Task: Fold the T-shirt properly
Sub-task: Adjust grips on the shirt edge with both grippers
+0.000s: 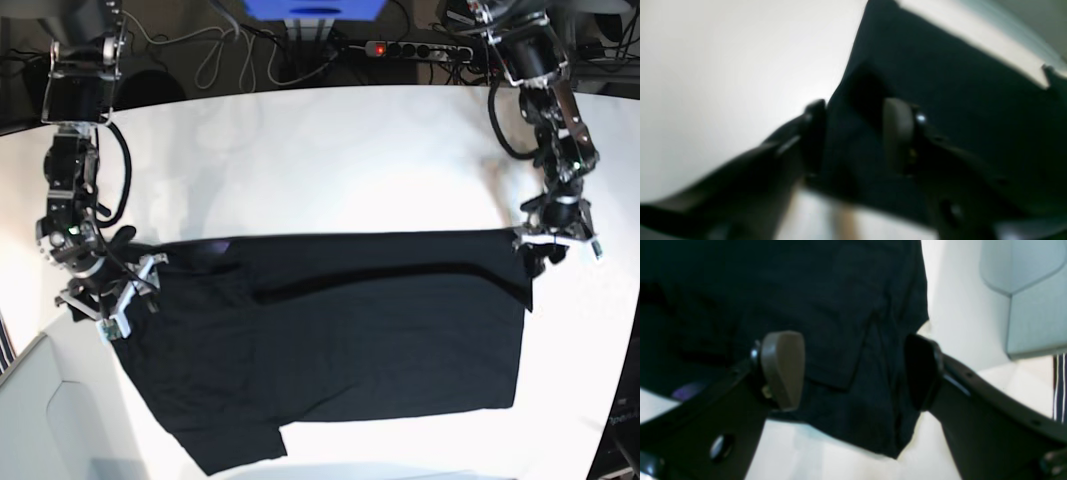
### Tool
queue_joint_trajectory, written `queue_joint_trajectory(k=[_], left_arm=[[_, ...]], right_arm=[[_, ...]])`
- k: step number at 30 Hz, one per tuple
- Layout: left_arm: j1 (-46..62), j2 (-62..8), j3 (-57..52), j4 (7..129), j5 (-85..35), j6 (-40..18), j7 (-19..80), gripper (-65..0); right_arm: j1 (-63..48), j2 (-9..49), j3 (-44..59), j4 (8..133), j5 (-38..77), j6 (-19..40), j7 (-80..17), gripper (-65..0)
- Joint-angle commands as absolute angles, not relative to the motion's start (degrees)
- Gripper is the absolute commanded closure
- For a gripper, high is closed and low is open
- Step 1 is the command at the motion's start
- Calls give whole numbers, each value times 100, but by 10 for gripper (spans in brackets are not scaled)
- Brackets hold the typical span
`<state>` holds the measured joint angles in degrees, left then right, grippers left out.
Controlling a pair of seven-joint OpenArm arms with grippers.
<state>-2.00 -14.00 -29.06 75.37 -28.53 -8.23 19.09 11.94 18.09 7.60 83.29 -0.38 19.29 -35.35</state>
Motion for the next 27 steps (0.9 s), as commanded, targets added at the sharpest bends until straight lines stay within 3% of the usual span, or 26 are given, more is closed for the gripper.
queue_joint_trajectory(k=[1,6,13,21,23,27], left_arm=[[-277,-1490,-2923,7626,-2923,-884,1736,-363],[-145,-1446,-3231,7547,-2897,-884,1727,-386],[-374,-1490,-3240,6457,-2897,-901,1727,-385],[-462,-1446,-3240,6369,-2897,-901,1754,-381],[-470,-1446,-3143,6369,-2923,-901,1754,-348],[-470,-1473,-2897,6369,-2923,-901,1727,-190]], right_arm=[[1297,1886,804,8479,-4,1974,-3380,-458],[1068,1903,989,8549,-4,1974,-3380,-458],[980,1903,1262,8637,-4,1974,-3415,-458],[813,1974,1393,8752,-4,1974,-3380,-458],[813,1965,1473,8778,-4,1974,-3380,-458],[813,1982,1543,8769,-4,1974,-3389,-458]])
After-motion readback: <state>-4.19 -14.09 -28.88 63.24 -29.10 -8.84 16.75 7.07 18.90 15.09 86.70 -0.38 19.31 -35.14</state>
